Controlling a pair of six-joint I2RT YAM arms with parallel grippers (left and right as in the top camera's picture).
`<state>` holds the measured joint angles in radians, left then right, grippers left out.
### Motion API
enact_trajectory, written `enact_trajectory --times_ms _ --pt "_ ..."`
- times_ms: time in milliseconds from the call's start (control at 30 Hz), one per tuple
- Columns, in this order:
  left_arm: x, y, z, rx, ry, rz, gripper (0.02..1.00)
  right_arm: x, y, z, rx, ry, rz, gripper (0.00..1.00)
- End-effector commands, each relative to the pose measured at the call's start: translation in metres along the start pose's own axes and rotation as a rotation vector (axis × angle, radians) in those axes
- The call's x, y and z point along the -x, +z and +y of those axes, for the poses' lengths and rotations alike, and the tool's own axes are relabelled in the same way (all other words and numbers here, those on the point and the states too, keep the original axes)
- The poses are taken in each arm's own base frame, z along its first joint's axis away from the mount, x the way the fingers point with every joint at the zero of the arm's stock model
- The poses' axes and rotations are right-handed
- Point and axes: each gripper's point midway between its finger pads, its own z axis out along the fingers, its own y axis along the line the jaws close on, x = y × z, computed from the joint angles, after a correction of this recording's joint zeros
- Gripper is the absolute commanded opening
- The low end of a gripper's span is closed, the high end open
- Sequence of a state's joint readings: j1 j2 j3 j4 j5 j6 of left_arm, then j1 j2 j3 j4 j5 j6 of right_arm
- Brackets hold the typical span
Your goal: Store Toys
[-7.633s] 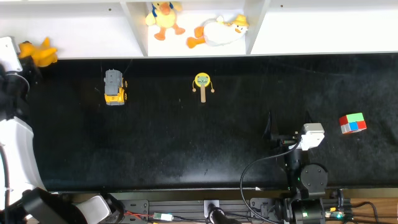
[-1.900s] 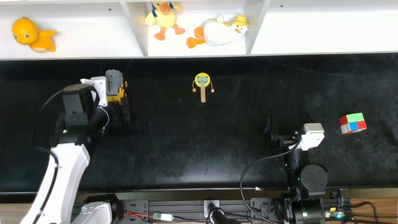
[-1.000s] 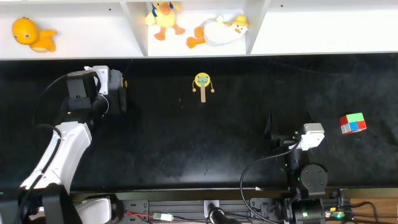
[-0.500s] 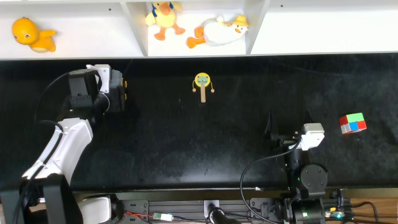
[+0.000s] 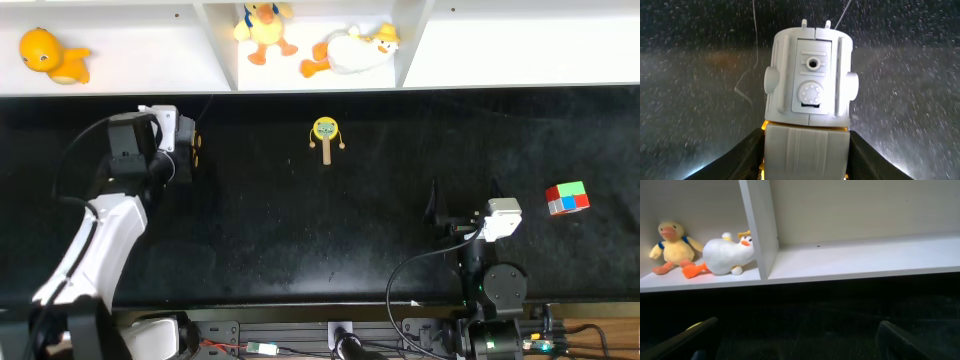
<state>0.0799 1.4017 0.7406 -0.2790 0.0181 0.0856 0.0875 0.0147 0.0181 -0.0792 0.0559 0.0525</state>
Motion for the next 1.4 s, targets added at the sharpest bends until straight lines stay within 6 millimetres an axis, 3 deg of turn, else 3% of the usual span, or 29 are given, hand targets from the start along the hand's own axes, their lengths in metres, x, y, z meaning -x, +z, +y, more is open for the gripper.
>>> enact_trajectory --times_ms 33,300,567,800,1167,1400 --pt "0.006 -0.026 0.003 0.025 0.026 -0.049 0.251 -0.003 0.0 0.001 0.006 0.004 0.0 0.993" --pt "-0.007 -0.072 0.001 0.03 -0.003 -0.138 0.237 -0.003 0.0 0.001 0.006 0.004 -0.001 0.996" --pt "0.039 -0.091 -0.001 0.004 -0.061 -0.312 0.224 -0.003 0.0 0.001 0.006 0.004 -0.001 0.996" --pt "0.073 -0.067 0.001 -0.014 -0.11 -0.292 0.222 -0.003 0.0 0.001 0.006 0.004 -0.001 0.993" --pt "0.155 -0.031 -0.003 -0.075 -0.101 -0.274 0.209 -0.003 0.0 0.001 0.006 0.004 -0.001 0.993" --pt "0.172 -0.004 -0.001 -0.075 -0.103 -0.249 0.202 -0.003 0.0 0.001 0.006 0.004 -0.001 0.996"
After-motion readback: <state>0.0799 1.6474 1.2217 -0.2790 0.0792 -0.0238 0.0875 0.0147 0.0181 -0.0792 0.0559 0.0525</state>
